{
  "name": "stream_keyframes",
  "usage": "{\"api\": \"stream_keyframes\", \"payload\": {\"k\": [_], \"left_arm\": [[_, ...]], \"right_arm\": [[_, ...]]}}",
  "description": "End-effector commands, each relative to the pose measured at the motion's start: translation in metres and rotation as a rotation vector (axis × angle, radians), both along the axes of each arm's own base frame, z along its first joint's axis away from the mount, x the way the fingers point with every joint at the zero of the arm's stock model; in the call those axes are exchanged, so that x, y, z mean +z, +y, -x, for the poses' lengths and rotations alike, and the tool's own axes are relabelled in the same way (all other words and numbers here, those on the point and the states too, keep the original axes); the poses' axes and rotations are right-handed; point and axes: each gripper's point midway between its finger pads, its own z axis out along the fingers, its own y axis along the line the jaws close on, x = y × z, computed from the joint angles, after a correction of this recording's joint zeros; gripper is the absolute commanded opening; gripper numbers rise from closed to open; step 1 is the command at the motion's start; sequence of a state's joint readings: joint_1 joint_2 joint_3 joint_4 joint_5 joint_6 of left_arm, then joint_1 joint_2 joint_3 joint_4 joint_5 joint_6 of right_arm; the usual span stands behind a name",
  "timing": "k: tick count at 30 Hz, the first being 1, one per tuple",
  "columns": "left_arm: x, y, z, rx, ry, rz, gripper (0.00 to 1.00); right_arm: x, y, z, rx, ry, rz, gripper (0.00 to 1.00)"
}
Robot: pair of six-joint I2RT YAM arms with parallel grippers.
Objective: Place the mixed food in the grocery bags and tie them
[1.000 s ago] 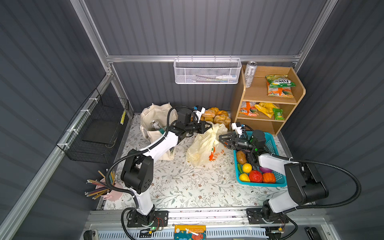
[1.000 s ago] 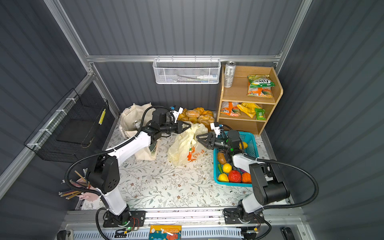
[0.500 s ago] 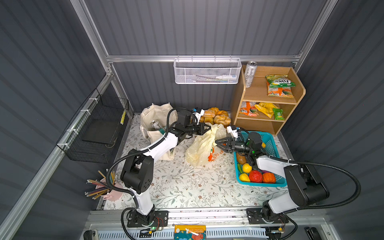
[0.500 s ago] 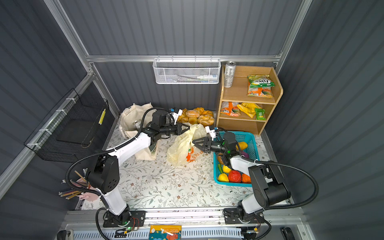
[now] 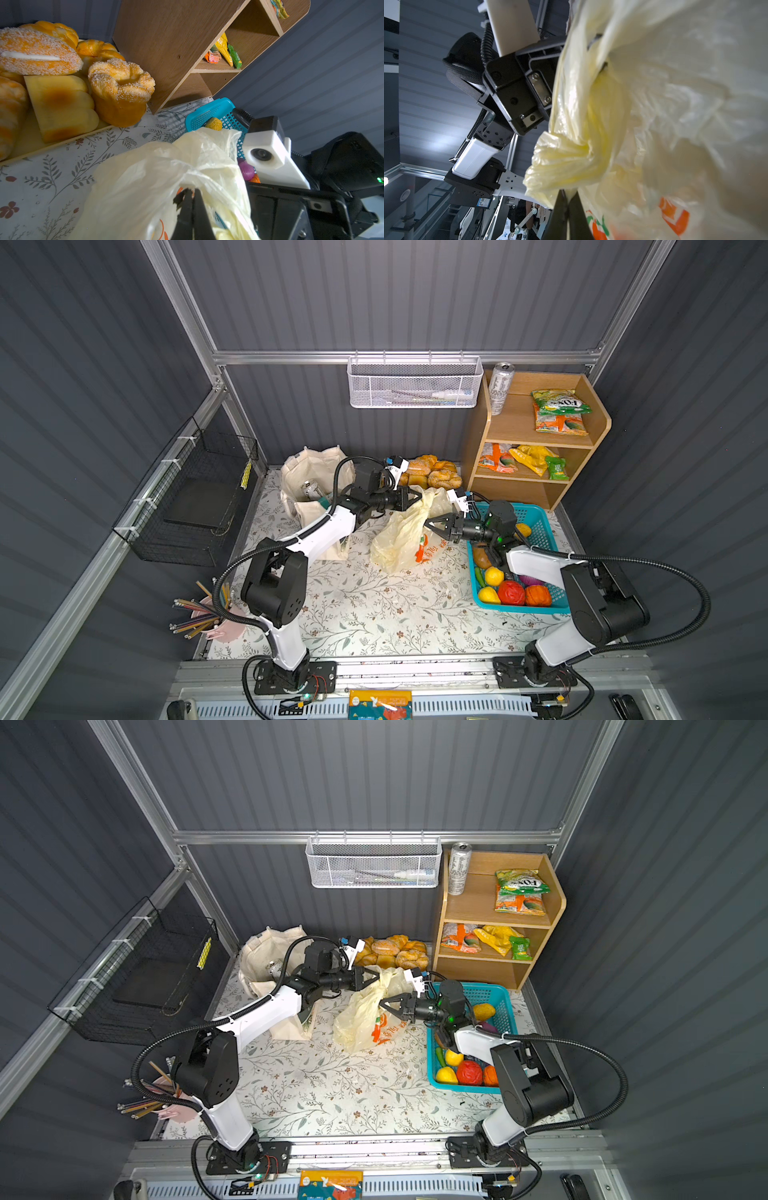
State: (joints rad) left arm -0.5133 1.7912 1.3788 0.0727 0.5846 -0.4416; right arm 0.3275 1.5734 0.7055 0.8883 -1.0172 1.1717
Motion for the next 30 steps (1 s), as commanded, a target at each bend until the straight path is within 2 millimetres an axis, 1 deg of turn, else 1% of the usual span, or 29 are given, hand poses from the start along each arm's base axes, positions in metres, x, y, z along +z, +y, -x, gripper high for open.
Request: {"api": "stream_keyframes", "payload": {"k": [1,3,5,6,8,9,11,13,18,22,24,26,30], "left_arm": [[0.027,0.019,-0.011,0.035,0.000,0.092,0.00],[0.043,0.030,-0.019,0.053,-0.011,0.128,0.00],[0.060,0.041,-0.024,0.064,-0.030,0.154,0.00],[0.068,0.047,-0.026,0.070,-0.038,0.175,0.00],[0.080,0.063,-0.031,0.098,-0.046,0.224,0.00],[0.084,0.075,-0.035,0.126,-0.046,0.243,0.00],[0.082,0.094,-0.042,0.182,-0.042,0.244,0.00],[0.069,0.105,-0.047,0.213,-0.009,0.228,0.00],[0.049,0.103,-0.048,0.214,0.035,0.232,0.00],[0.041,0.103,-0.047,0.219,0.043,0.208,0.00],[0.039,0.100,-0.045,0.210,0.038,0.186,0.00],[0.038,0.094,-0.042,0.192,0.030,0.158,0.00],[0.036,0.066,-0.030,0.132,0.003,0.087,0.00]], "right_arm": [[-0.002,-0.019,-0.010,-0.078,0.002,0.008,0.00],[-0.006,-0.034,-0.016,-0.130,0.022,0.016,0.00],[-0.010,-0.053,-0.022,-0.202,0.047,0.027,0.00],[-0.016,-0.065,-0.025,-0.250,0.069,0.040,0.00],[-0.024,-0.086,-0.029,-0.328,0.095,0.056,0.00],[-0.027,-0.096,-0.030,-0.362,0.105,0.060,0.00],[-0.034,-0.111,-0.031,-0.414,0.127,0.077,0.00],[-0.036,-0.119,-0.032,-0.442,0.130,0.090,0.00],[-0.029,-0.118,-0.037,-0.431,0.124,0.071,0.00],[-0.024,-0.117,-0.044,-0.425,0.127,0.048,0.00],[-0.018,-0.112,-0.047,-0.410,0.120,0.047,0.00],[-0.007,-0.103,-0.049,-0.383,0.103,0.043,0.00],[0.013,-0.077,-0.049,-0.314,0.072,0.037,0.00]]}}
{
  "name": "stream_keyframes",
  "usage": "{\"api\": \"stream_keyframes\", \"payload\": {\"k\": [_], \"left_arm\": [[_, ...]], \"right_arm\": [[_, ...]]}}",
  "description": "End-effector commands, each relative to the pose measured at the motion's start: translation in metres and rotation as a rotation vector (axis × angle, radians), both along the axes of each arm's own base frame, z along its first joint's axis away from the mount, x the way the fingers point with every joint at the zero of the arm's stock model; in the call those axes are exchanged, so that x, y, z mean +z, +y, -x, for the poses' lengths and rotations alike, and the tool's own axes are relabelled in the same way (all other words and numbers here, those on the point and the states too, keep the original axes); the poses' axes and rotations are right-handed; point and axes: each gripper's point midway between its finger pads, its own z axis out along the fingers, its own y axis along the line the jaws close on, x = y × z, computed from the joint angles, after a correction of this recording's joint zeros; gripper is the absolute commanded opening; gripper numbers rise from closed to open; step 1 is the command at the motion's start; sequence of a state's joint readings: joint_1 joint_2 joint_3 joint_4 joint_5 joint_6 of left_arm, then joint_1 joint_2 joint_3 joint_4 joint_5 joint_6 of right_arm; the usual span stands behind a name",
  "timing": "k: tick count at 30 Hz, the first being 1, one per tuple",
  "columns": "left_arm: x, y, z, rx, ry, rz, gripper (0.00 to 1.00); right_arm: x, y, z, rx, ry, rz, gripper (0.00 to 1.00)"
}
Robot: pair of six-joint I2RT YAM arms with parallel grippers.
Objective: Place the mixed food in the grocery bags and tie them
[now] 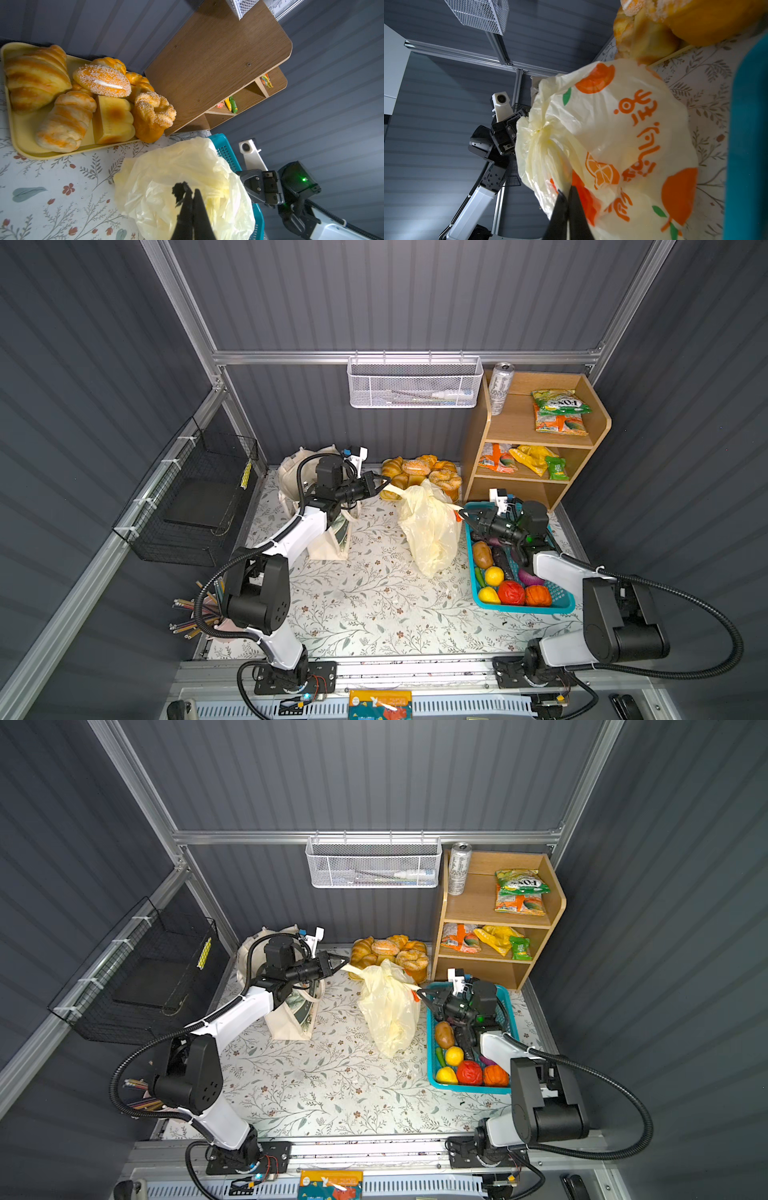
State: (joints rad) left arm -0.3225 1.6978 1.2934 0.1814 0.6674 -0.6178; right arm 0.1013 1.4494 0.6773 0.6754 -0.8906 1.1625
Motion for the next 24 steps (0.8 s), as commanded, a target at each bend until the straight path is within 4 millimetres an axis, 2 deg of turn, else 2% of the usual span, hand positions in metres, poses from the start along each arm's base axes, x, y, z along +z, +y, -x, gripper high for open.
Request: {"api": "stream_keyframes", "payload": {"k": [1,4,9,11,13,18,21,24], "left_arm": [[0.003,-0.020,0.004,-0.038,-0.058,-0.092,0.00],[-0.006,-0.023,0.004,-0.018,-0.052,-0.155,0.00],[-0.030,0.001,0.001,0.079,-0.024,-0.323,0.00],[-0.021,0.010,-0.002,0.113,-0.051,-0.376,0.00],[-0.024,0.024,-0.004,0.162,-0.055,-0.450,0.00],[-0.029,0.044,-0.002,0.197,-0.055,-0.531,0.00],[-0.031,0.052,-0.002,0.206,-0.046,-0.538,0.00],[-0.034,0.053,-0.002,0.202,-0.044,-0.556,0.00]], "right_arm": [[0.021,0.020,-0.001,0.048,-0.036,-0.003,0.00],[0.025,0.020,-0.003,0.032,-0.042,0.001,0.00],[0.024,-0.006,-0.011,-0.045,-0.029,0.005,0.00],[0.022,-0.018,-0.014,-0.076,-0.021,0.005,0.00],[0.015,-0.035,-0.017,-0.124,0.000,0.008,0.00],[-0.011,-0.075,-0.020,-0.238,0.059,0.013,0.00],[-0.018,-0.085,-0.017,-0.265,0.071,0.012,0.00],[-0.024,-0.087,-0.015,-0.270,0.083,0.012,0.00]]}}
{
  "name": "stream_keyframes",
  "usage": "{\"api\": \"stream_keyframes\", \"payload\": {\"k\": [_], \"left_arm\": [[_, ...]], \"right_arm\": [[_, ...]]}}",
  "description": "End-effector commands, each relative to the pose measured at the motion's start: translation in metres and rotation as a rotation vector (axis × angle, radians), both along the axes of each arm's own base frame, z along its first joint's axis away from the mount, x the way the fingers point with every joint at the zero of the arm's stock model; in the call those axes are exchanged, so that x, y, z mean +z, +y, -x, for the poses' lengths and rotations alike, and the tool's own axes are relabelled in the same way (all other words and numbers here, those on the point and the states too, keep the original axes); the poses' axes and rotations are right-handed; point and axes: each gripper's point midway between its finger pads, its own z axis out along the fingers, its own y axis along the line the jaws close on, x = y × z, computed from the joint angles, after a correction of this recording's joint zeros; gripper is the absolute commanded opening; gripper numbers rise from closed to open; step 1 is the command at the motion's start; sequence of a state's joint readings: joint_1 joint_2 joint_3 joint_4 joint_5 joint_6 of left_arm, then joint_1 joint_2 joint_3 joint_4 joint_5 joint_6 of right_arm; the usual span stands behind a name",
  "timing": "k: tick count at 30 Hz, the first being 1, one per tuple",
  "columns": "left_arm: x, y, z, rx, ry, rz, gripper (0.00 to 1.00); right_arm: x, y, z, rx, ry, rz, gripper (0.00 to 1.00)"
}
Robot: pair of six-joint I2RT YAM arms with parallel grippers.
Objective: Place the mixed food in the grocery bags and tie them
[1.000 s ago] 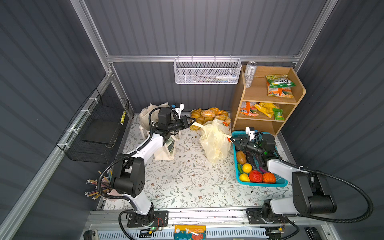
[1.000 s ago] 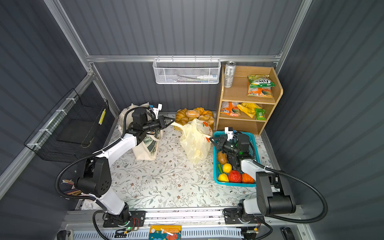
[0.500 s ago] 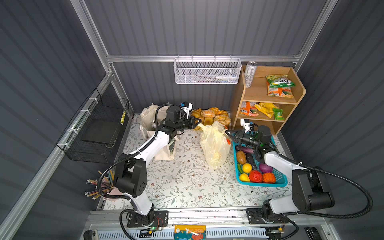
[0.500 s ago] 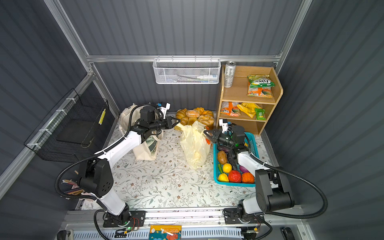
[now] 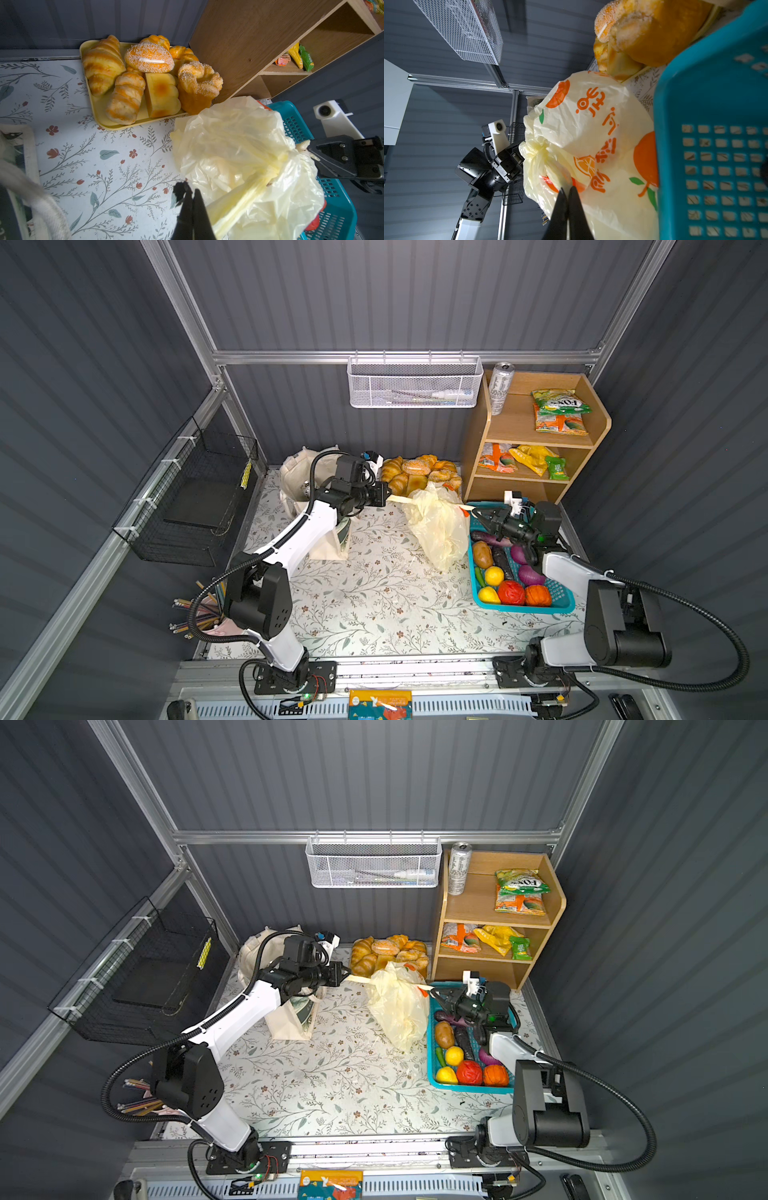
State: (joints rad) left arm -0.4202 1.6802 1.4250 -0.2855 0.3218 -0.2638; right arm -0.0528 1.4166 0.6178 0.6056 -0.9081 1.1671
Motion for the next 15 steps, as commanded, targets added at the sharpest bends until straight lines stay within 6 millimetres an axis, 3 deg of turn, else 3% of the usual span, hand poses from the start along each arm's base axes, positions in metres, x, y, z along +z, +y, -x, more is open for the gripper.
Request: {"api": "stream_keyframes", "payload": {"k": [1,7,15], "left_arm": [[0.003,0.046,-0.015,0.126,-0.034,-0.120,0.00],[0.008,0.052,-0.021,0.141,-0.054,-0.162,0.00],[0.010,0.029,-0.023,0.072,-0.045,-0.052,0.00]], "right_arm": [[-0.004,-0.032,-0.011,-0.137,-0.008,0.025,0.00],[-0.025,-0.044,-0.008,-0.181,0.051,0.027,0.00],[0.002,0.011,-0.003,0.034,-0.008,0.002,0.00]]}}
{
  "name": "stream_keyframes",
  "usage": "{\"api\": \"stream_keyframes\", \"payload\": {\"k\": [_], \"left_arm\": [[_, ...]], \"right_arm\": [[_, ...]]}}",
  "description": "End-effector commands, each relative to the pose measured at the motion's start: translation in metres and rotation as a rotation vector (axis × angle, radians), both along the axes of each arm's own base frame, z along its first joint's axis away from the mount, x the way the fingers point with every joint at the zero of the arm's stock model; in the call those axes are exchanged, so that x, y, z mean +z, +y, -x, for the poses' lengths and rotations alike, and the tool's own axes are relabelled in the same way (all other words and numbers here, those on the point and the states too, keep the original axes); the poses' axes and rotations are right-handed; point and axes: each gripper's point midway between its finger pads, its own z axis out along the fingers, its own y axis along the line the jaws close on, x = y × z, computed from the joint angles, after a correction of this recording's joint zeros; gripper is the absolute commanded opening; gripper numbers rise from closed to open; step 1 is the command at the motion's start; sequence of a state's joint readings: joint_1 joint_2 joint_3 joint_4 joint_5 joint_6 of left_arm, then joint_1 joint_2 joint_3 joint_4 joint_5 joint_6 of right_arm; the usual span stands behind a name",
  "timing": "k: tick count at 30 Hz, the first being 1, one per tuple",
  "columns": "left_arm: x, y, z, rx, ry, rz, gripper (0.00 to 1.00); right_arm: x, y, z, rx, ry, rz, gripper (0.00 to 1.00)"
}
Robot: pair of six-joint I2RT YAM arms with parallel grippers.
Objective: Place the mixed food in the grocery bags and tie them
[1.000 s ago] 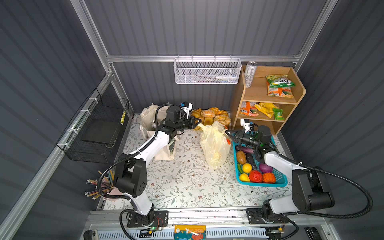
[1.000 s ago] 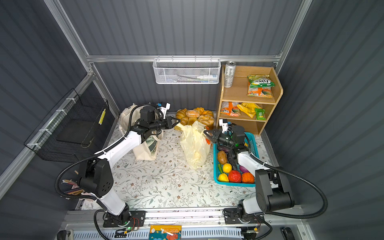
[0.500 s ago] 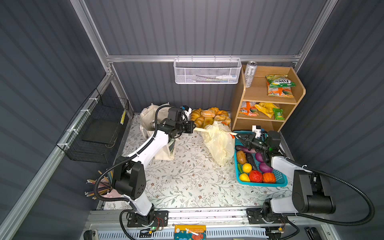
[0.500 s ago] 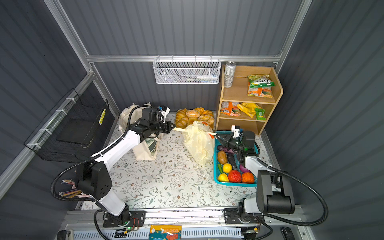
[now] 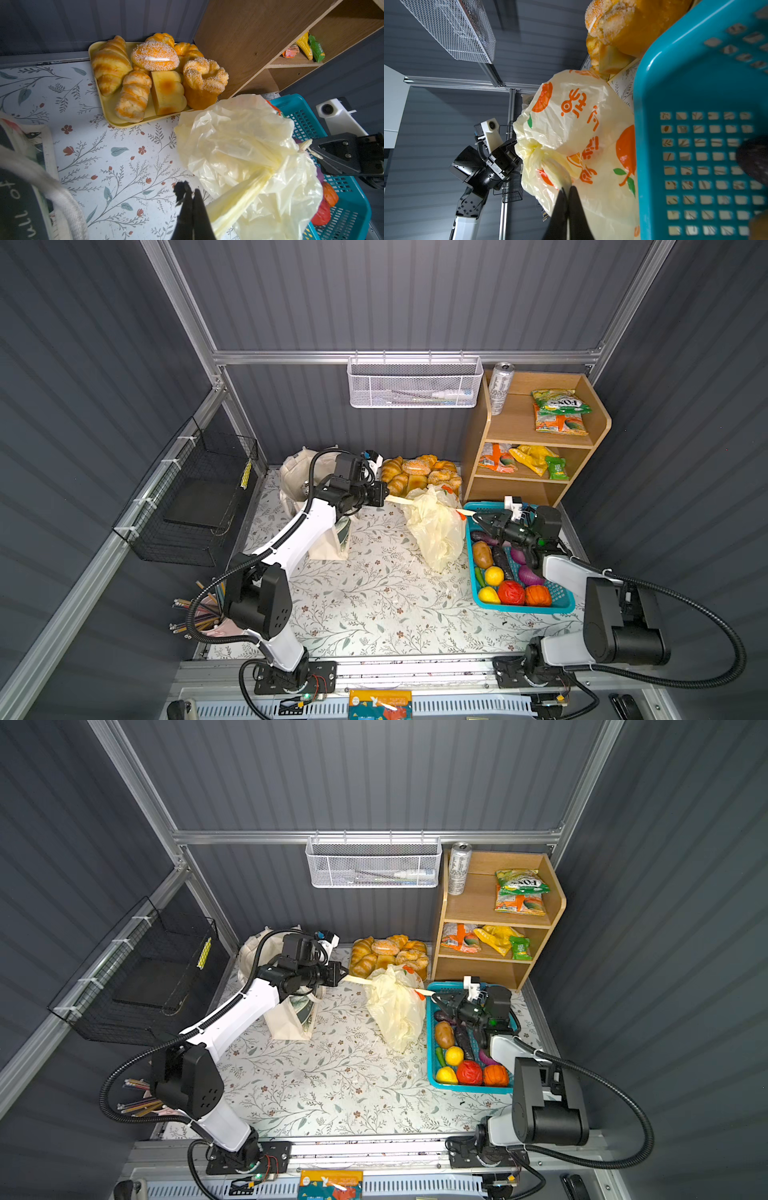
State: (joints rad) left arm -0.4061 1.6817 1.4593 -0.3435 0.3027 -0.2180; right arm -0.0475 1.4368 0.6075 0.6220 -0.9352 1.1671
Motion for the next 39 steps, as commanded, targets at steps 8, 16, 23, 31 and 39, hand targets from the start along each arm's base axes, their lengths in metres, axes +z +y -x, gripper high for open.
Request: {"api": "stream_keyframes", "payload": {"k": [8,16,23,31,39], "left_arm": [[0.035,0.002,-0.011,-0.007,-0.090,0.116,0.26],[0.056,0.009,0.013,0.021,-0.096,0.209,0.43],[0.012,-0.003,0.031,0.096,0.018,0.272,0.47],[-0.027,-0.030,0.019,0.204,0.080,0.350,0.47],[-0.043,-0.038,-0.003,0.339,0.011,0.412,0.50]], "right_arm": [[-0.002,0.021,-0.002,0.010,0.008,0.024,0.00],[-0.009,0.018,-0.006,-0.017,0.030,0.034,0.00],[-0.016,0.021,0.000,0.005,0.030,0.027,0.00],[-0.019,0.022,-0.001,0.013,0.029,0.025,0.00],[-0.018,0.023,-0.001,0.020,0.026,0.022,0.00]]}}
